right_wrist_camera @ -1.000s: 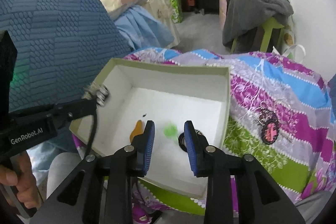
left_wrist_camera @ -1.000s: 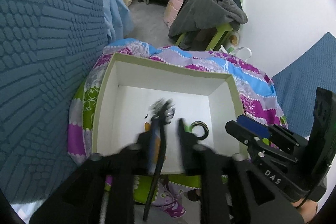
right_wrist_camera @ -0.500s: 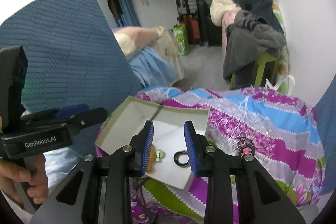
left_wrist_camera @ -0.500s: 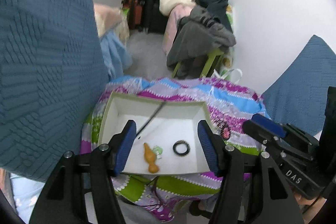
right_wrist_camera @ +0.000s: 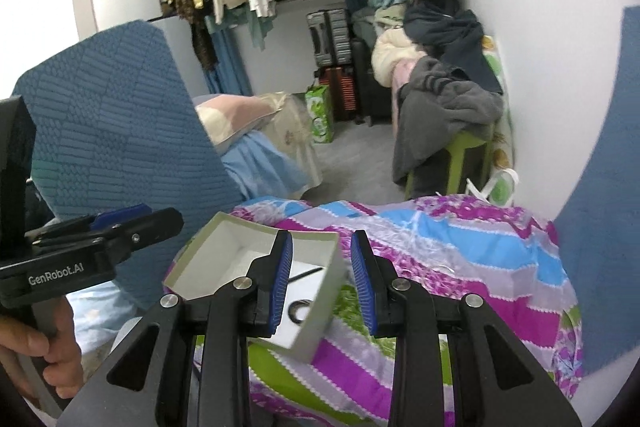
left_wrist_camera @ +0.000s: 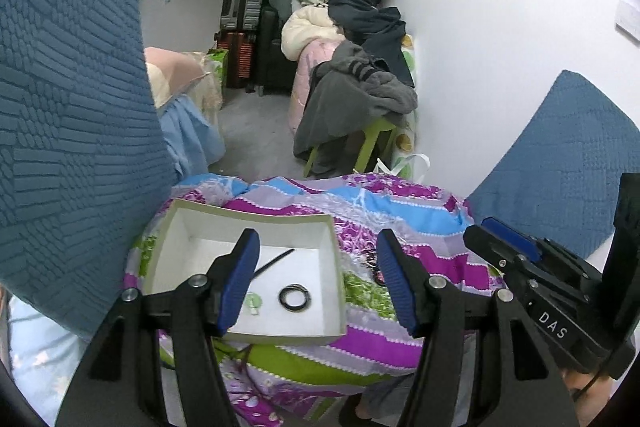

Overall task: Organize jewelry
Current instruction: 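Move both grippers back toward the pink pendant and keys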

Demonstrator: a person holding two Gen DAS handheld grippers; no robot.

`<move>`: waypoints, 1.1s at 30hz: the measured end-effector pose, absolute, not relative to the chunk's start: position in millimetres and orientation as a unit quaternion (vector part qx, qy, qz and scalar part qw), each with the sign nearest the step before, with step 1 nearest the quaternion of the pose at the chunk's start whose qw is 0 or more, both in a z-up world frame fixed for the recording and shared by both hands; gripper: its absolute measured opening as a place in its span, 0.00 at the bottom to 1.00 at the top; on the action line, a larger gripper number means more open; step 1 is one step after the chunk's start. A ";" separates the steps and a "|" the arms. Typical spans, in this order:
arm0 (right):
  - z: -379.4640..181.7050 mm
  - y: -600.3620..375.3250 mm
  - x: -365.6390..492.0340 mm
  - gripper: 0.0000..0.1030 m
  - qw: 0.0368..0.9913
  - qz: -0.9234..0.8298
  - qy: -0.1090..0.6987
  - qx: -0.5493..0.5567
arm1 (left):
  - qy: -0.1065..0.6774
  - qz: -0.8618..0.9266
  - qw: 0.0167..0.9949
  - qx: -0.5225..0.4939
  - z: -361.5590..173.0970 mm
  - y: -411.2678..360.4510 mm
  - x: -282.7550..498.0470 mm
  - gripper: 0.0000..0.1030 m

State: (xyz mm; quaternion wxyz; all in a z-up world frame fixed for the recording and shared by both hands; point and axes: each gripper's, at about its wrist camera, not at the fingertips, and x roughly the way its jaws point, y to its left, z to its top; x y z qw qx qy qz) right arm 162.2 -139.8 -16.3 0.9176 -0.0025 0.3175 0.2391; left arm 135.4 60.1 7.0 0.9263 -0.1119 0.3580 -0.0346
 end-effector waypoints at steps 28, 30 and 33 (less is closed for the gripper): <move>-135.0 -273.3 161.2 0.27 0.916 0.163 0.365 0.030 | 0.413 -0.131 0.890 -0.145 -90.5 -66.9 157.2 0.57; -148.1 -279.7 169.8 0.27 0.912 0.163 0.375 0.038 | 0.420 -0.134 0.885 -0.146 -101.0 -72.5 164.0 0.56; -165.9 -288.1 186.4 0.27 0.907 0.167 0.382 0.051 | 0.432 -0.132 0.879 -0.154 -120.6 -77.4 178.5 0.53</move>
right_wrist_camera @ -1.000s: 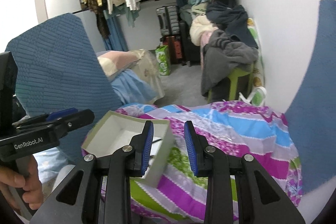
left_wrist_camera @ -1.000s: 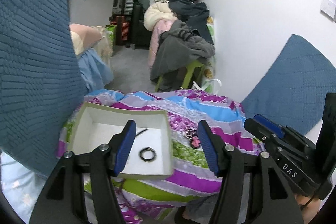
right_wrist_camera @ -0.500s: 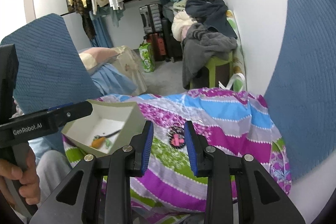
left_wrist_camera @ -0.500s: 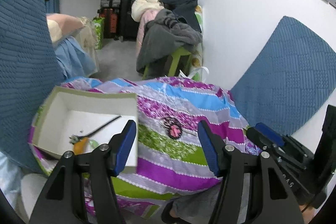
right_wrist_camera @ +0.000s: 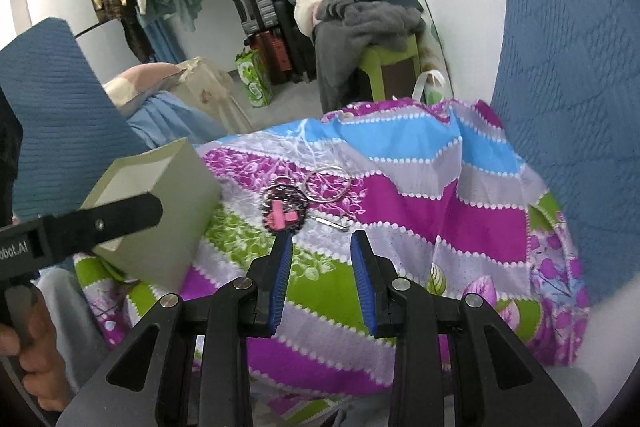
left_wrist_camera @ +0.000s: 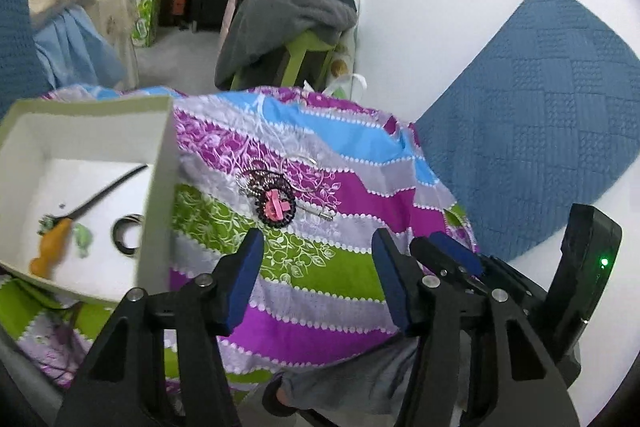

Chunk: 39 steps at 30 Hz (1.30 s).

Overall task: Organize jewelry
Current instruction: 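Move both grippers back toward the pink pendant and keys, then grasp the black coiled hair tie with the left gripper while the right grasps the pink pendant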

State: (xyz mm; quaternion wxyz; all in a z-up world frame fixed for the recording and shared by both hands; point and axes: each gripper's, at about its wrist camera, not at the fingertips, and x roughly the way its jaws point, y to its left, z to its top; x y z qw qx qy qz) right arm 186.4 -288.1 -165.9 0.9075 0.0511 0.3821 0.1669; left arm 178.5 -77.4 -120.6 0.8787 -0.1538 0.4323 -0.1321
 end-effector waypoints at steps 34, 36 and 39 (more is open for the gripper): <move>-233.1 -269.0 285.4 0.27 0.854 0.224 0.463 0.075 | 0.494 -0.103 0.854 -0.127 -222.8 -96.4 261.7 0.00; -234.5 -264.2 286.3 0.27 0.852 0.228 0.466 0.072 | 0.492 -0.108 0.853 -0.133 -220.7 -92.0 256.9 0.00; -238.7 -256.3 287.3 0.27 0.848 0.233 0.472 0.060 | 0.491 -0.110 0.853 -0.135 -219.2 -85.8 253.0 0.00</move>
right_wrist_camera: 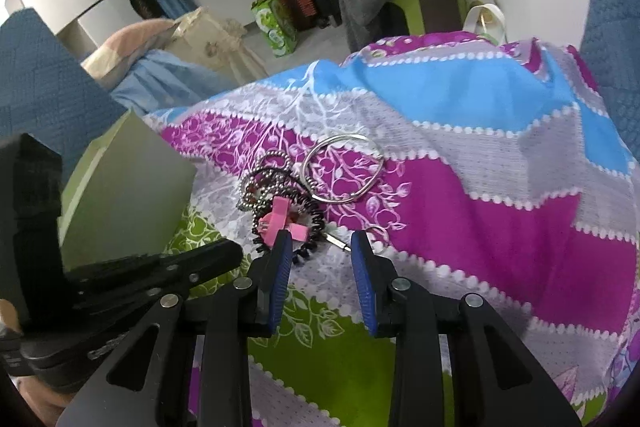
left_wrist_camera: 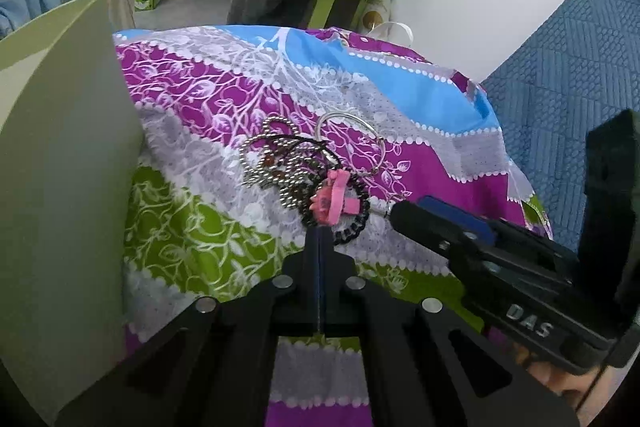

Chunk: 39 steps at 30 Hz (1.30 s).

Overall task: Organize jewelry
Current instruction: 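Grasp the black coiled hair tie with the left gripper while the right grasps the pink pendant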

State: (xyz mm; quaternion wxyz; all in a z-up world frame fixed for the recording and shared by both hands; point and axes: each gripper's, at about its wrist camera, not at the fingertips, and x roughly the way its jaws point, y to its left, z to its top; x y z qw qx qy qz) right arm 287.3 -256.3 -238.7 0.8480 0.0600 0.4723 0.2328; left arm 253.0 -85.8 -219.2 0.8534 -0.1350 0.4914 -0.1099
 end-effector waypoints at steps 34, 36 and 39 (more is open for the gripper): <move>-225.4 -265.9 295.3 0.07 0.849 0.240 0.465 0.080 | 0.501 -0.122 0.842 -0.157 -233.6 -88.1 269.7 0.28; -226.3 -268.3 295.6 0.07 0.850 0.231 0.467 0.075 | 0.499 -0.119 0.846 -0.146 -234.7 -90.4 272.0 0.28; -226.6 -273.0 294.5 0.07 0.852 0.221 0.469 0.074 | 0.493 -0.112 0.855 -0.117 -234.3 -95.8 276.2 0.27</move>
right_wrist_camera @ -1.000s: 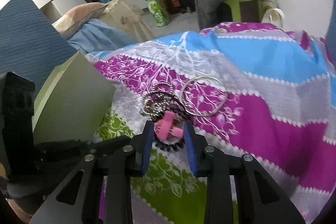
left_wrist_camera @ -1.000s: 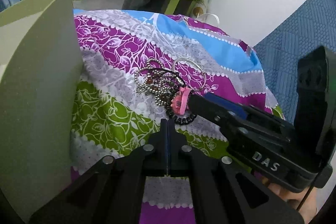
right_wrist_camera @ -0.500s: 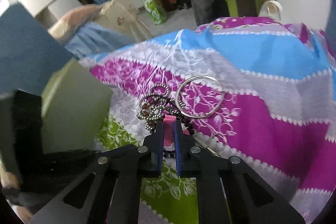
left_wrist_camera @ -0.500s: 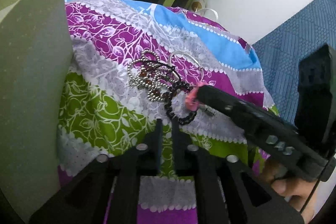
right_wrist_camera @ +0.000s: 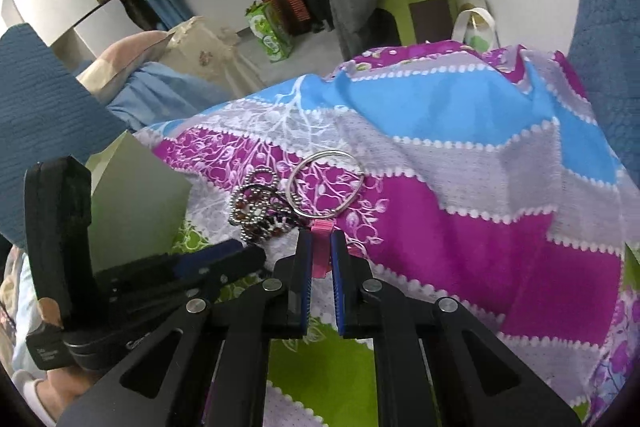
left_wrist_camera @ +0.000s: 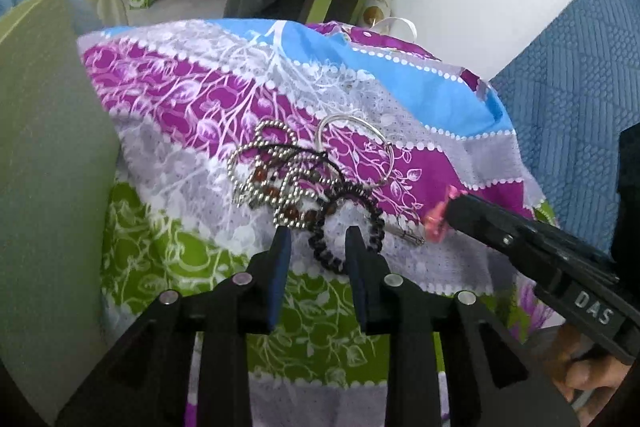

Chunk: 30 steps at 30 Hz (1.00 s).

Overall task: Organize jewelry
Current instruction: 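Grasp the black coiled hair tie with the left gripper while the right grasps the pink pendant, then carry coil and pink pendant over the green box and open both grippers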

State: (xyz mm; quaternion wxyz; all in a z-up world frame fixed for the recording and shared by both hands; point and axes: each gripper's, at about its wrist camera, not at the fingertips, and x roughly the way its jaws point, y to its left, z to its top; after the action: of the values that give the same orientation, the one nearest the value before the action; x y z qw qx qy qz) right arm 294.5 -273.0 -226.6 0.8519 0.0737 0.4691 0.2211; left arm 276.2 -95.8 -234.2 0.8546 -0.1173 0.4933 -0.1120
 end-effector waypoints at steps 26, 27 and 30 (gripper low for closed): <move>-205.5 -260.7 226.2 0.07 0.871 0.142 0.470 0.019 | 0.474 -0.126 0.864 -0.111 -180.1 -74.2 210.6 0.08; -204.0 -259.1 222.2 0.07 0.872 0.140 0.470 0.018 | 0.474 -0.128 0.864 -0.110 -176.3 -73.3 208.3 0.08; -197.7 -255.2 211.1 0.07 0.871 0.136 0.472 0.021 | 0.474 -0.131 0.864 -0.113 -164.4 -66.5 202.1 0.08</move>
State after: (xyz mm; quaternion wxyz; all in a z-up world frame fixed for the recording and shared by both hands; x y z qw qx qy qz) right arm 211.1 -255.2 -197.7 0.8706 0.0209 0.4725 0.1355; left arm 202.1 -66.5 -164.4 0.8637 -0.1125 0.4735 -0.1310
